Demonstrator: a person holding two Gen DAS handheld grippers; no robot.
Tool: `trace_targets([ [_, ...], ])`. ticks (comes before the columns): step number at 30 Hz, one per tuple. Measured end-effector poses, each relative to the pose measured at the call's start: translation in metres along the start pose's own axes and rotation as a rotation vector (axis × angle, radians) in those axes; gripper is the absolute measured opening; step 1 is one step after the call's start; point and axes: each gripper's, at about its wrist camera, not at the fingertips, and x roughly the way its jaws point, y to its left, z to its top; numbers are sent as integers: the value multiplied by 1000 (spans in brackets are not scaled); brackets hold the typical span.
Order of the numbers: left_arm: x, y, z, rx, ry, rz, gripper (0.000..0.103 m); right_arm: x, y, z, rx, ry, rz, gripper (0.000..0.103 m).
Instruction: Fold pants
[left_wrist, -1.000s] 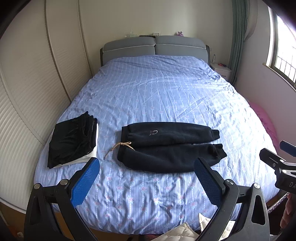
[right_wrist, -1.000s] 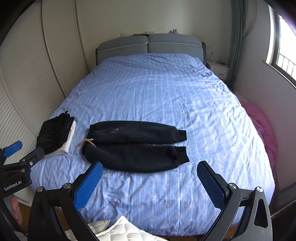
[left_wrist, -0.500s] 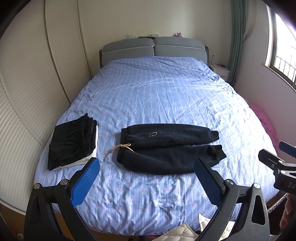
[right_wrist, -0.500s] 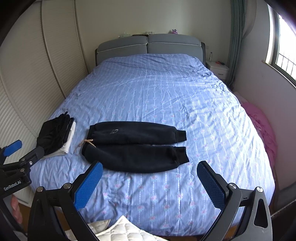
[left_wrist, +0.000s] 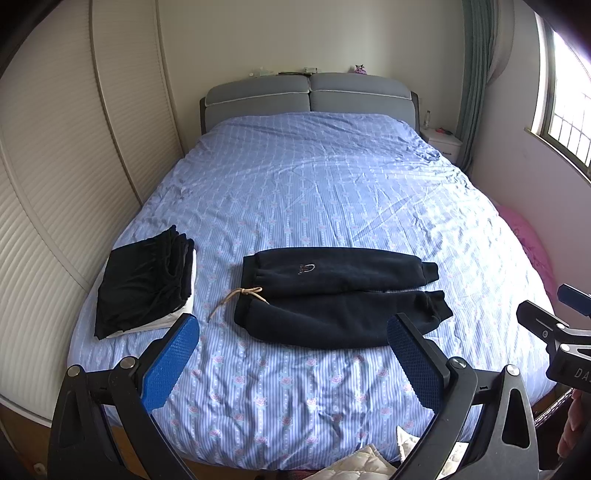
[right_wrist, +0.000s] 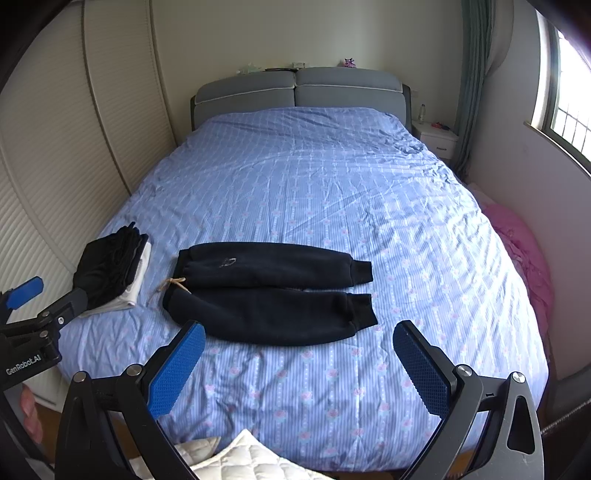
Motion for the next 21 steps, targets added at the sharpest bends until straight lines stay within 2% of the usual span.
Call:
trace_targets([
  [21, 1, -1, 1, 0, -2, -2, 103, 5, -2, 4, 4, 8, -1, 103],
])
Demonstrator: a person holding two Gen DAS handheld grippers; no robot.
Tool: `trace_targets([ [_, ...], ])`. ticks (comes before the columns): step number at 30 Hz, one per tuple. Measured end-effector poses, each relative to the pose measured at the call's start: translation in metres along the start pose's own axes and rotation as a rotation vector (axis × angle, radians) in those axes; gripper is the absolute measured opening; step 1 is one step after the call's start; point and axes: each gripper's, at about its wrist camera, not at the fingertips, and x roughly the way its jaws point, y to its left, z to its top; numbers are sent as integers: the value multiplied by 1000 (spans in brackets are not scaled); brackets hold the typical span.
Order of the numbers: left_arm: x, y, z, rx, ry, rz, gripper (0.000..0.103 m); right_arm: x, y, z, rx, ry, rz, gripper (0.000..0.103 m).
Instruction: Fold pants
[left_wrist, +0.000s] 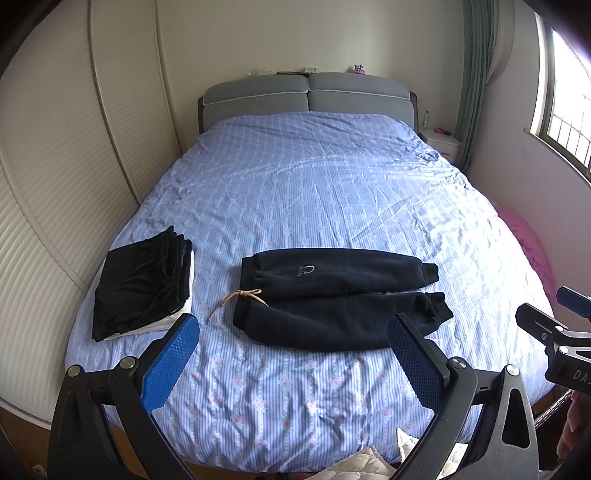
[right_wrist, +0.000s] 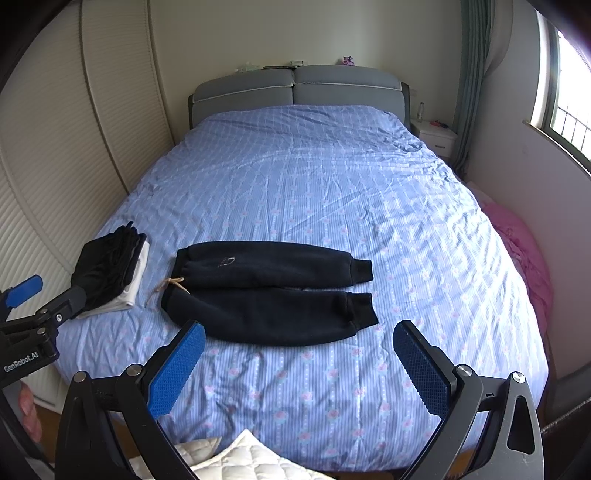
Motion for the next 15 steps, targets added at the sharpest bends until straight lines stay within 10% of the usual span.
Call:
trace_targets([
  [15, 42, 17, 2, -10, 35, 28, 103, 36, 1, 4, 28, 80, 19, 103],
])
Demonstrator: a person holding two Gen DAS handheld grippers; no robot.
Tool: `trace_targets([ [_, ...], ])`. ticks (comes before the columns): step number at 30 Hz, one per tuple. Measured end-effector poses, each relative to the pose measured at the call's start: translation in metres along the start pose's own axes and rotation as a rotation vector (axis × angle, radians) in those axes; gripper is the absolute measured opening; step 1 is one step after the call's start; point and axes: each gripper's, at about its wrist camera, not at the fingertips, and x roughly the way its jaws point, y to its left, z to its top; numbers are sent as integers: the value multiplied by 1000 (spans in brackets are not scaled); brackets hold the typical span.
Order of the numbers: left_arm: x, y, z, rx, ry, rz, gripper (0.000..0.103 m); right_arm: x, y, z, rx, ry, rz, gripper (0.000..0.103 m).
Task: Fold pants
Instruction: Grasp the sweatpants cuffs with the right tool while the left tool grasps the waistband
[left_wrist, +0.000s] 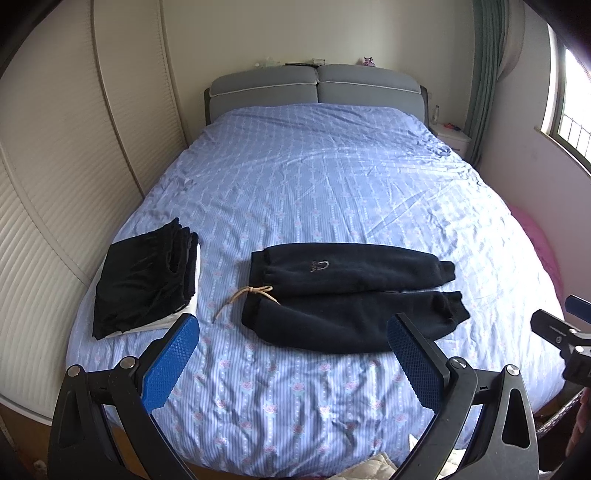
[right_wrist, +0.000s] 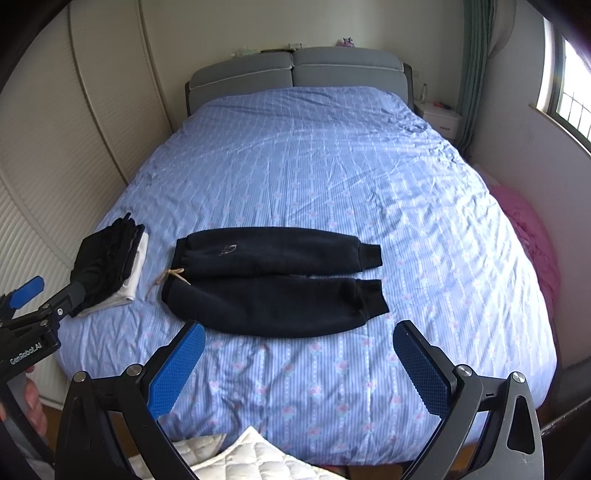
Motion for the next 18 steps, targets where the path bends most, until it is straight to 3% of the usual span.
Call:
trace_targets([
  [8, 55, 9, -6, 97, 2, 60, 103, 69, -10, 1, 85, 111, 16, 103],
  [13, 130, 23, -20, 52, 209, 26, 103, 142, -22, -14, 209, 236, 39, 102],
  [18, 198, 29, -36, -13, 343, -2, 103, 213, -37, -33, 292, 353, 10, 100],
])
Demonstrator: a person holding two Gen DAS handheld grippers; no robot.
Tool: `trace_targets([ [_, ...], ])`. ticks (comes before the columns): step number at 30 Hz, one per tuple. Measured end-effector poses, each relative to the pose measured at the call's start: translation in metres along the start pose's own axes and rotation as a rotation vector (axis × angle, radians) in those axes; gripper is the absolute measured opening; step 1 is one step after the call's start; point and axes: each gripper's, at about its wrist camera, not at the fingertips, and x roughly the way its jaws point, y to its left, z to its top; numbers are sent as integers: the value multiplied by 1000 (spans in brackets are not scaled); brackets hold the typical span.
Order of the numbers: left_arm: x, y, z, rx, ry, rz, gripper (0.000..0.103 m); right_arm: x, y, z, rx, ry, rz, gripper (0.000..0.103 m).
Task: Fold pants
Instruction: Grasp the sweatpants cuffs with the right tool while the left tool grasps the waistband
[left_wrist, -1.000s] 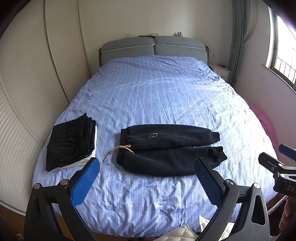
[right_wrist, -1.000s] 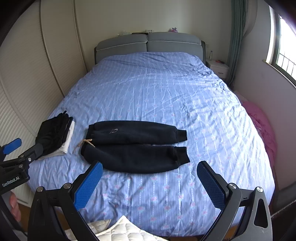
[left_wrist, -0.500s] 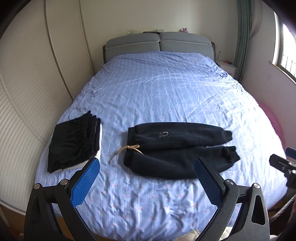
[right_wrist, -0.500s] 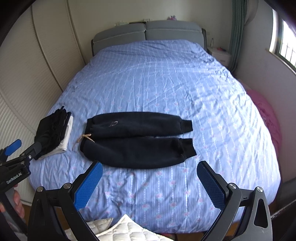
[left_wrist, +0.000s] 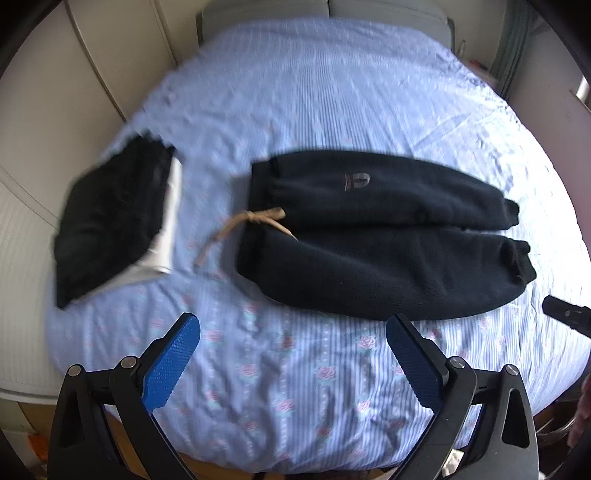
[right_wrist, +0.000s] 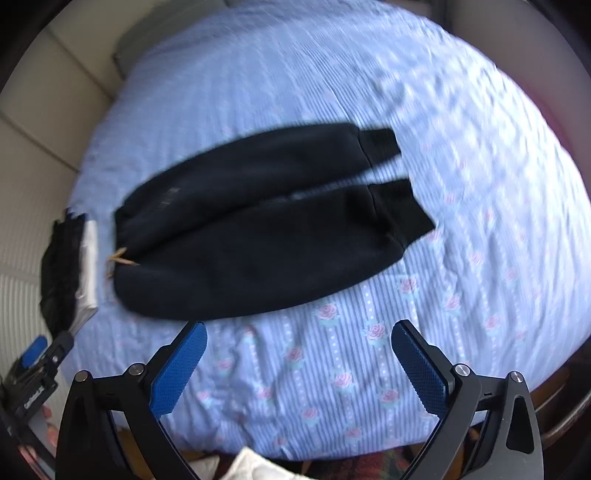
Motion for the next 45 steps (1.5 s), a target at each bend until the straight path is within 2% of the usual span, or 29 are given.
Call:
trace_targets([
  [6, 72, -7, 11, -41, 119, 1, 102, 66, -16, 12, 75, 98, -37, 91],
  [10, 114, -6, 12, -129, 221, -16, 101, 96, -23, 15, 100, 125, -68, 86],
  [15, 156, -1, 10, -252, 322, -101, 97, 118, -35, 22, 129, 147, -63, 82],
  [18, 173, 3, 9, -314, 354, -144, 91, 136, -44, 27, 168, 180, -58, 74],
  [20, 182, 2, 9, -334, 372, -185, 71, 145, -48, 29, 193, 195, -47, 65],
  [21, 184, 1, 10, -338, 382, -200, 65, 147, -48, 30, 200, 196, -44, 62],
  [22, 184, 0, 11, -353, 391, -226, 52, 147, -47, 31, 197, 192, -46, 53],
  [23, 185, 1, 12, -359, 388, -237, 38, 144, -44, 32, 176, 182, -47, 38],
  [25, 175, 0, 17, -349, 360, -224, 23, 136, -40, 34, 146, 170, -42, 21],
  [26, 170, 0, 20, -339, 348, -224, 18, 132, -39, 35, 136, 168, -39, 18],
  [30, 141, 5, 27, -307, 277, -234, 14, 95, -33, 36, 113, 133, 26, 15],
  [35, 87, 5, 32, -194, 179, -179, 12, 42, -26, 24, 73, 121, 112, 15],
  [39, 61, 13, 27, -181, 182, -167, 12, 18, -22, 6, 68, 165, 141, 15],
  [40, 56, 16, 22, -175, 184, -162, 12, 15, -22, 14, 71, 180, 146, 15],
  [45, 40, 8, 12, -161, 213, -152, 12, 3, -22, -8, 88, 286, 185, 15],
])
